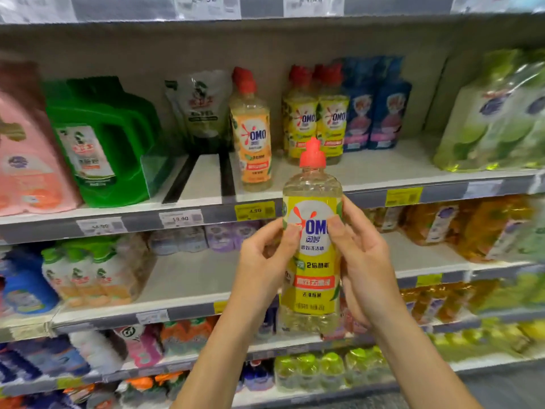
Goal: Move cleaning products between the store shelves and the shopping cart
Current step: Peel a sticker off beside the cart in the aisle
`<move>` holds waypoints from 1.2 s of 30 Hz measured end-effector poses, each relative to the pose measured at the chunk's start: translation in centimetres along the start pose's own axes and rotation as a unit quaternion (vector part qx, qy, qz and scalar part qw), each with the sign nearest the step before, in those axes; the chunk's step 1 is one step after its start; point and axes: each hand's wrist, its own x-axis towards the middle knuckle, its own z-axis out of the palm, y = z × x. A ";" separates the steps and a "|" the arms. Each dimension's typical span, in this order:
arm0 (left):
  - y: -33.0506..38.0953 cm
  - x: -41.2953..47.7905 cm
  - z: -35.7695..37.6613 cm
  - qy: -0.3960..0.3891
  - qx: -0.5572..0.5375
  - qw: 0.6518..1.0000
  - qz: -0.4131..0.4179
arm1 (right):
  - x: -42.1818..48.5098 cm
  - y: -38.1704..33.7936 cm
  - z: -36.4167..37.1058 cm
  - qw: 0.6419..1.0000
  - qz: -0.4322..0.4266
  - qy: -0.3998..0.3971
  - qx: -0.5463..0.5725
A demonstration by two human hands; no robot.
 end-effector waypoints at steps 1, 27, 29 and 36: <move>-0.1 1.2 0.3 -0.001 0.007 1.000 -0.001 | 1.1 0.0 -0.3 1.000 0.000 0.008 0.008; -1.0 26.7 8.0 -0.035 0.069 0.997 0.006 | 25.4 -4.2 -8.6 0.992 -0.096 0.074 -0.038; -1.4 27.3 8.5 -0.022 0.083 0.996 0.012 | 26.2 -4.2 -9.4 0.991 -0.110 0.057 -0.044; -3.3 27.6 8.6 -0.017 0.148 0.989 0.021 | 26.9 -2.5 -12.0 0.991 -0.101 -0.011 -0.087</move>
